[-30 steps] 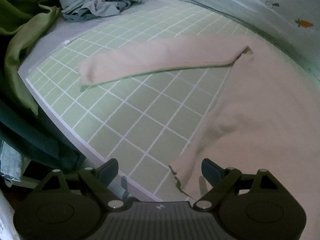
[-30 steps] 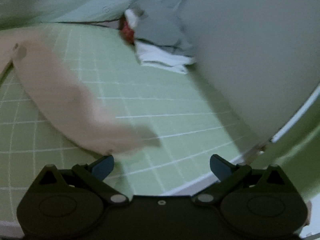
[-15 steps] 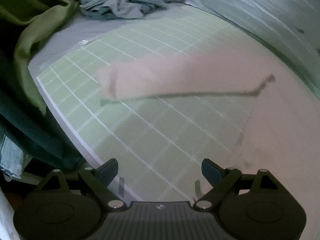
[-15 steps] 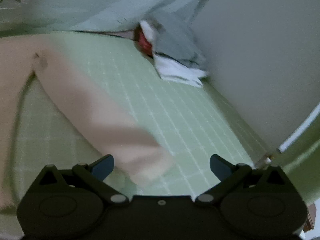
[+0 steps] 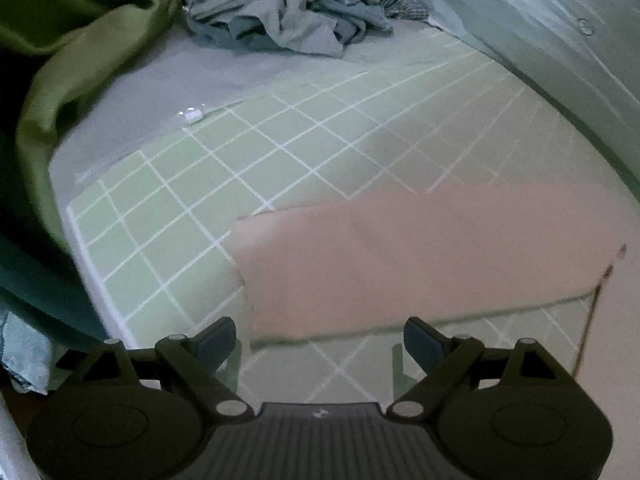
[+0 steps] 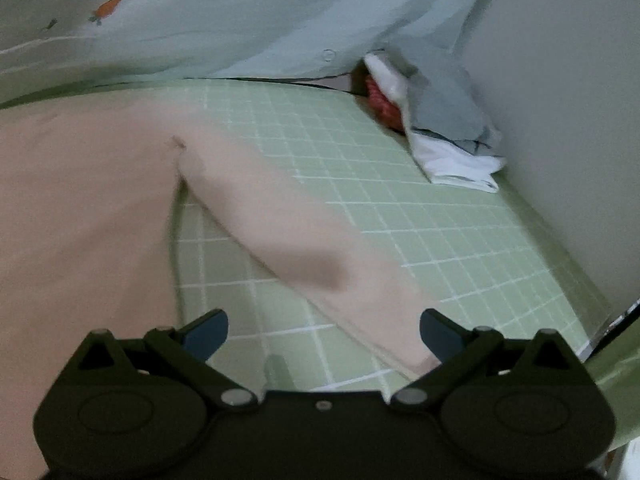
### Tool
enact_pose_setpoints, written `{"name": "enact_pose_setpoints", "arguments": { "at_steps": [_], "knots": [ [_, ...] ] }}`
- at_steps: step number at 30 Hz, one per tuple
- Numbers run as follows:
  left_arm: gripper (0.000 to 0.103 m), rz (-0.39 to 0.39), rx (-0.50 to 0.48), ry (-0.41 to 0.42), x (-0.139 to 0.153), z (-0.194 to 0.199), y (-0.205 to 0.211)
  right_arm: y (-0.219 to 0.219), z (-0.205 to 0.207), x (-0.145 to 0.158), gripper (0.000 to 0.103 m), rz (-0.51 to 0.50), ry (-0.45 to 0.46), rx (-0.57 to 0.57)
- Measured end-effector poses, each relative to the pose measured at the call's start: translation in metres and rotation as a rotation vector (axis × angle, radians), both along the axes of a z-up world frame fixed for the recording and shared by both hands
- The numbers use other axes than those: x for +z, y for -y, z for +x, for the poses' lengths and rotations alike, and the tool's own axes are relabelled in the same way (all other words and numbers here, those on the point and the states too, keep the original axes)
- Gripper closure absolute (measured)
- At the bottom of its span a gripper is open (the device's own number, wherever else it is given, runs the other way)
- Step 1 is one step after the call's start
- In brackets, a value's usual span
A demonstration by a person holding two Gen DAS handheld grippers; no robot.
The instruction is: Fold clothes
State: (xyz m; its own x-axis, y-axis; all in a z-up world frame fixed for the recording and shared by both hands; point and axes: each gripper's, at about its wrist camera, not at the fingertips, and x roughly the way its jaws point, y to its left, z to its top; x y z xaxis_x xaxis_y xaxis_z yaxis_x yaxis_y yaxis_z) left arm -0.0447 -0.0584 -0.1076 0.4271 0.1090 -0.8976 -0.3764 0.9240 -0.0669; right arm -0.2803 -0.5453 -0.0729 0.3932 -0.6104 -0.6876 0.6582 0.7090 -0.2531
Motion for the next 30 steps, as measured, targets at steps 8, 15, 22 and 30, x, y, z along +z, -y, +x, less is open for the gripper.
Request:
{"name": "enact_pose_setpoints", "arguments": {
  "at_steps": [8, 15, 22, 30],
  "knots": [
    [0.007, -0.015, -0.014, 0.033, -0.011, 0.021, -0.016, -0.004, 0.017, -0.002, 0.000, 0.067, 0.064, -0.055],
    [0.070, 0.081, -0.115, 0.068, -0.007, 0.020, 0.006, -0.005, 0.022, -0.004, 0.000, 0.055, 0.038, -0.038],
    [0.098, 0.087, -0.271, 0.133, 0.017, 0.030, 0.048, 0.005, 0.020, -0.009, 0.000, 0.076, 0.053, -0.045],
    [0.098, -0.135, -0.549, 0.193, 0.047, 0.041, 0.170, 0.030, 0.010, -0.010, 0.000, 0.081, 0.085, -0.079]
  ]
}}
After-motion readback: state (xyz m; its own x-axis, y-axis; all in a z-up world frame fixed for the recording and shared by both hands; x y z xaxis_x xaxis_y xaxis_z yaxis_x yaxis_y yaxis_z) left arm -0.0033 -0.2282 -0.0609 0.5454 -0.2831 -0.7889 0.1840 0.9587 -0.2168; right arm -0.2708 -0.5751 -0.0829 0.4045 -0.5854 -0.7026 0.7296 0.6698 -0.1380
